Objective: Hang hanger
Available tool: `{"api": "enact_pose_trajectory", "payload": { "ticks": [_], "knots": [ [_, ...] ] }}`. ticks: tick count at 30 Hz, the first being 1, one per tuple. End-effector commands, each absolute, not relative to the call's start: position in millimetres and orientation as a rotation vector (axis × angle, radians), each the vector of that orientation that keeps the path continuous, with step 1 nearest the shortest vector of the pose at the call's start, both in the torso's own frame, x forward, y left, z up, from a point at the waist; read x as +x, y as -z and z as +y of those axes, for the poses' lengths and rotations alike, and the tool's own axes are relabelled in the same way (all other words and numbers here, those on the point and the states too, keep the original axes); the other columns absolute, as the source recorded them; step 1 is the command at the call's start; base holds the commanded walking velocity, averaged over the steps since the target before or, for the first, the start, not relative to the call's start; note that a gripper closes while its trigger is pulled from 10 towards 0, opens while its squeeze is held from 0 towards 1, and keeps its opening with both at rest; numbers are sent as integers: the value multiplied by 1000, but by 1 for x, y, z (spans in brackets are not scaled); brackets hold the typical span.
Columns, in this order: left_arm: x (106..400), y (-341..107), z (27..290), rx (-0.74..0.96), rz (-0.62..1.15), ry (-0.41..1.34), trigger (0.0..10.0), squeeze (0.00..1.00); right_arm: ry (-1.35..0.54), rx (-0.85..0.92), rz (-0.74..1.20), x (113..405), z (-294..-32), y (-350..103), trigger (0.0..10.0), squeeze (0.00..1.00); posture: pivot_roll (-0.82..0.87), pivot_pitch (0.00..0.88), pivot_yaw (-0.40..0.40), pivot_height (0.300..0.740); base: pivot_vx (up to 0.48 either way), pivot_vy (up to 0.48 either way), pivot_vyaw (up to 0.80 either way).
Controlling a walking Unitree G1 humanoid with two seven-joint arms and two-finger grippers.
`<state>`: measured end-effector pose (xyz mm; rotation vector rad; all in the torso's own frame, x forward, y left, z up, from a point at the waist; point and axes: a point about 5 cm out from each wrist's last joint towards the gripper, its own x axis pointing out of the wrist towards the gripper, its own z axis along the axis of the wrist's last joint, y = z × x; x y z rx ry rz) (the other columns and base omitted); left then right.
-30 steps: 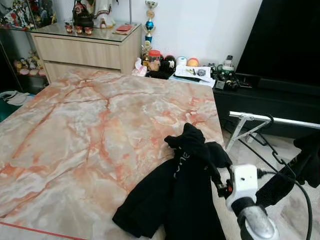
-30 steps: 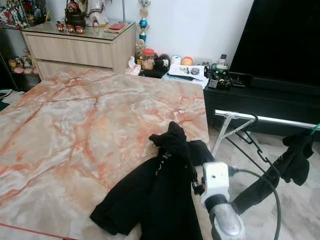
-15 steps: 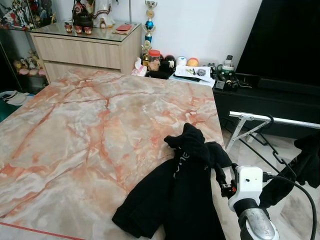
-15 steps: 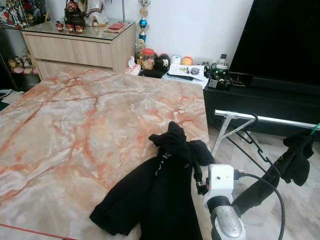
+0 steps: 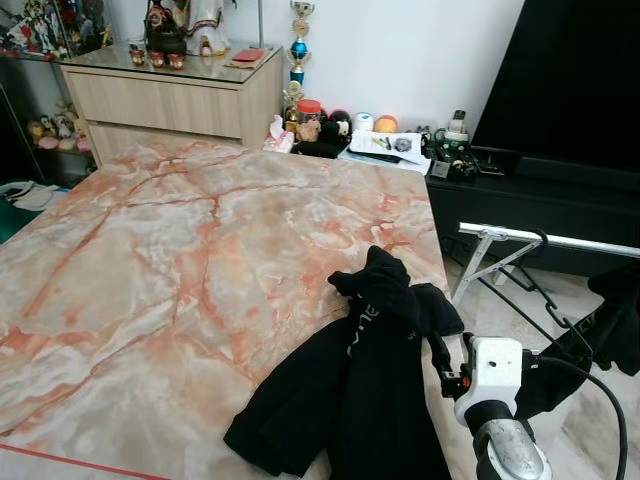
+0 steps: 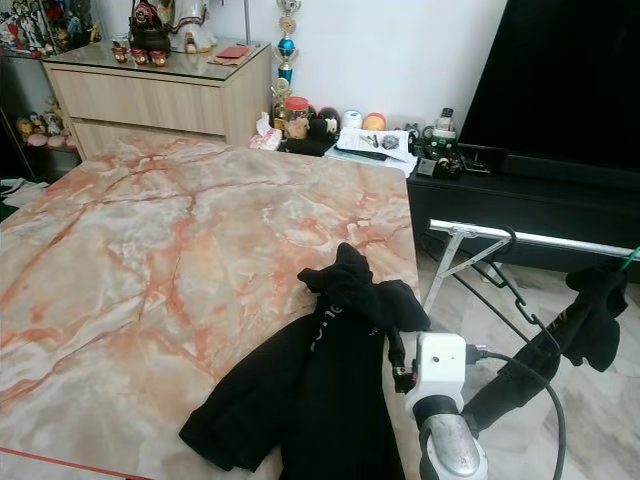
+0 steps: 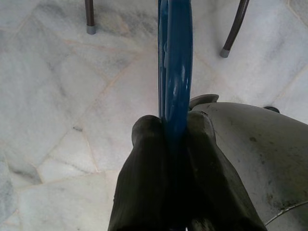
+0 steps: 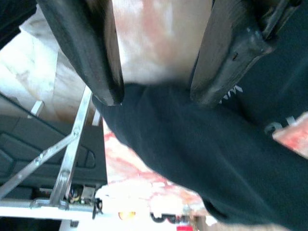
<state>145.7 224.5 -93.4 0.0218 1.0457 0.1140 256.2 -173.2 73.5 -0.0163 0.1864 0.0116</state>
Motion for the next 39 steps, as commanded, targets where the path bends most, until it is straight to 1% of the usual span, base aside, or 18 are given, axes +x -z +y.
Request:
{"api": "enact_pose_trajectory", "payload": {
  "ticks": [1, 5, 21, 31, 39],
  "knots": [
    [136, 99, 217, 31, 1096, -75, 10000, 0, 2, -10, 183, 257, -175, -73, 10000, 0, 107, 0, -82, 740, 0, 0, 0],
    [137, 98, 217, 48, 1095, -57, 10000, 0, 5, 2, 179, 257, -174, -72, 10000, 0, 108, 0, -81, 740, 0, 0, 0],
    [138, 98, 217, 57, 1094, -43, 10000, 0, 78, 19, 220, 254, -182, -63, 10000, 0, 113, 8, -80, 740, 0, -469, 0],
    [139, 98, 217, 72, 1094, -26, 10000, 0, 79, 30, 230, 251, -180, -58, 10000, 0, 110, 9, -79, 740, 0, -480, -608],
    [140, 97, 217, 73, 1095, -23, 10000, 0, 88, 18, 223, 253, -182, -58, 10000, 0, 113, 10, -80, 740, 0, -480, 0]
  ]
}}
